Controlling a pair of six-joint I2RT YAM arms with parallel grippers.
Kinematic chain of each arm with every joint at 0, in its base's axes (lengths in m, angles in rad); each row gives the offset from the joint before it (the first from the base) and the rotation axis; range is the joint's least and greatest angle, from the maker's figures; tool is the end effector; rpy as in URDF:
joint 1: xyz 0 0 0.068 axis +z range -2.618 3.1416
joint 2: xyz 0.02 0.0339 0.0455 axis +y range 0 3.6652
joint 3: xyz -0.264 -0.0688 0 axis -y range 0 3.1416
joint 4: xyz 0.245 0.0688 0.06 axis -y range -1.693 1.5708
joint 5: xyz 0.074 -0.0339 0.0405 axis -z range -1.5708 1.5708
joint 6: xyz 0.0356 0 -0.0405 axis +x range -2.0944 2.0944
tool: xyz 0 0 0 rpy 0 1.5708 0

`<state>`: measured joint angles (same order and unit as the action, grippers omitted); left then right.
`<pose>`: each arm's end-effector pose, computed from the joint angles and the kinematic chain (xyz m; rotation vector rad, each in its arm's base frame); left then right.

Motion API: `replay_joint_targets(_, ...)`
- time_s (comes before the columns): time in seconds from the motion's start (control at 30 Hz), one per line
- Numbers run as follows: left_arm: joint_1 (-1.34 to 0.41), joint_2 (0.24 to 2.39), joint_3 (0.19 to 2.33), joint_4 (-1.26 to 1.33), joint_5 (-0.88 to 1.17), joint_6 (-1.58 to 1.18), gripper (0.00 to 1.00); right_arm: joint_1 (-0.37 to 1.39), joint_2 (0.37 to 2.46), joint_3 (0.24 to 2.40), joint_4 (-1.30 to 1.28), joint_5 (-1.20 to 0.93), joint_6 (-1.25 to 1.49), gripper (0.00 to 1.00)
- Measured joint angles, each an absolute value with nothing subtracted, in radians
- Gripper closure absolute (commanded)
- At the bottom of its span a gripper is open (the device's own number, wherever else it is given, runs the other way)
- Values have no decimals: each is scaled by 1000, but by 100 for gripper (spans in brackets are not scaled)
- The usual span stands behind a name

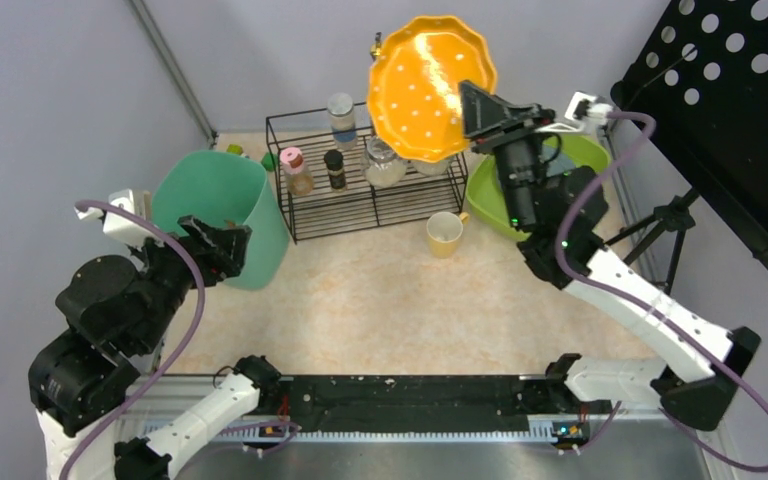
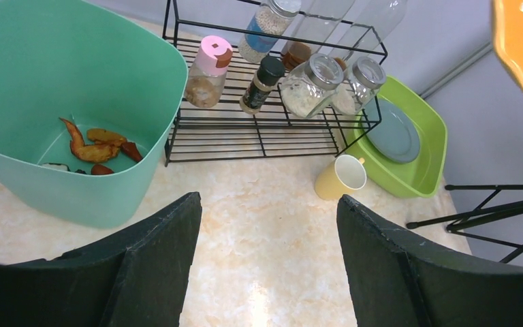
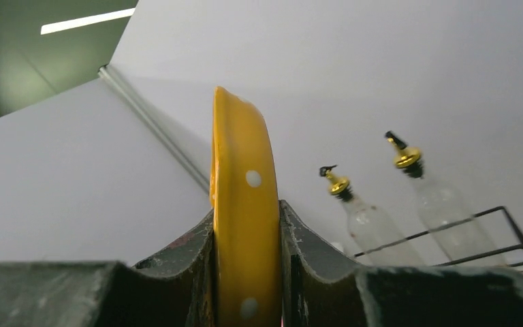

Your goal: Clear the kitchen counter

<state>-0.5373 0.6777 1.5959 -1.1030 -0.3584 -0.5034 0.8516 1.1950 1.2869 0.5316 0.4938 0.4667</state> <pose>0.0244 0.0000 0.4904 -0.2329 1.7494 -0.4462 0.1755 0.1748 0.5028 0.2816 1.0395 0.9622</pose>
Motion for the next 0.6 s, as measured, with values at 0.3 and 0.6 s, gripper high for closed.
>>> replay_joint_targets(0.3,-537,678,1554,-1055,-306,-503,23,807,966,1150,358,710,413,100)
replay_joint_targets(0.6,-537,681,1447,-991,-146,-511,23,721,938,1015,144,830,523,100)
